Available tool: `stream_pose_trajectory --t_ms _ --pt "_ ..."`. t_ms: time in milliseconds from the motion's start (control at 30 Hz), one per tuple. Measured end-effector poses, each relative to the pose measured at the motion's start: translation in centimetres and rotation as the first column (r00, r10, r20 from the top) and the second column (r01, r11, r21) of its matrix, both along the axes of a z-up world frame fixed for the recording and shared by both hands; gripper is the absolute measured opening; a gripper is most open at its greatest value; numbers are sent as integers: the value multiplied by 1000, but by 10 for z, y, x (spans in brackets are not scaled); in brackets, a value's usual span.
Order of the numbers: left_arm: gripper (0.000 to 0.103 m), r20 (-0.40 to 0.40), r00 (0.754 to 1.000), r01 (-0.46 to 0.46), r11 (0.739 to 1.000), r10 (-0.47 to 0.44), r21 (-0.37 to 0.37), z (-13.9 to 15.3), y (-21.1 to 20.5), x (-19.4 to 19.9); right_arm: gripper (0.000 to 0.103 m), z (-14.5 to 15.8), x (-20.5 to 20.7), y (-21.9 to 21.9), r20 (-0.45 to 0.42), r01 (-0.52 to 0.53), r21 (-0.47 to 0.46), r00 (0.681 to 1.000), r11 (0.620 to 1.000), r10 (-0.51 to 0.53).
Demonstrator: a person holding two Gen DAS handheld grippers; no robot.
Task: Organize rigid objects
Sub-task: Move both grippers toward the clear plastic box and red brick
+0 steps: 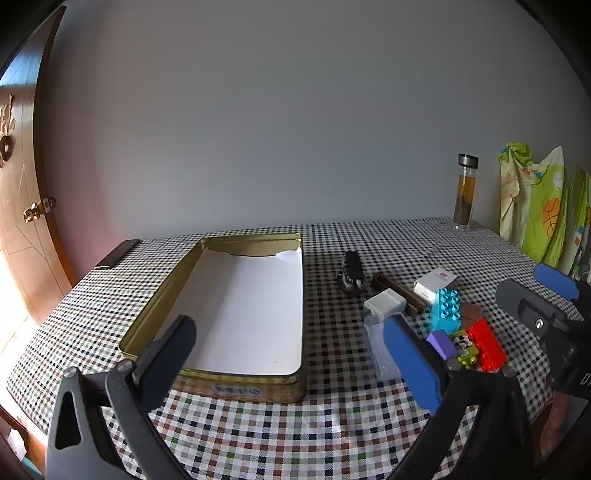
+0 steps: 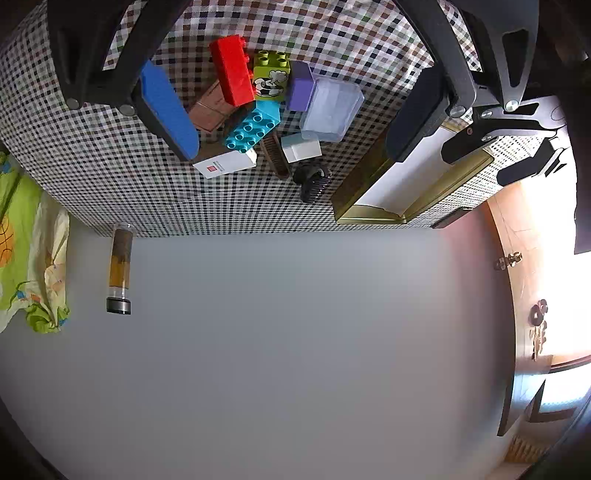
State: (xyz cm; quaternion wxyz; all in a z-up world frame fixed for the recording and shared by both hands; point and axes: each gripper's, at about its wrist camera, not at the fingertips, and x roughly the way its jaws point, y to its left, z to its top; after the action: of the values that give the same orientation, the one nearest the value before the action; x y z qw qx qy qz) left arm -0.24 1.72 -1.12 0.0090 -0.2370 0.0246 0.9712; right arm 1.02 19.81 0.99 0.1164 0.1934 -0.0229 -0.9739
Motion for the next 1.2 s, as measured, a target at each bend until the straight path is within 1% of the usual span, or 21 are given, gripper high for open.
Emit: stream_pose_trajectory --t_ms 200,833,1200 --pt "103 3 1000 9 1000 -9 1 -2 2 -1 103 -2 0 6 -6 19 -11 1000 1000 -19" --pt "103 12 1000 28 999 -27 -22 -8 15 -3 103 -7 0 15 8 23 -35 1000 999 -23" --pt "103 49 997 62 997 -60 -42 -21 33 -10 103 -20 -8 35 34 51 -42 998 998 -49"
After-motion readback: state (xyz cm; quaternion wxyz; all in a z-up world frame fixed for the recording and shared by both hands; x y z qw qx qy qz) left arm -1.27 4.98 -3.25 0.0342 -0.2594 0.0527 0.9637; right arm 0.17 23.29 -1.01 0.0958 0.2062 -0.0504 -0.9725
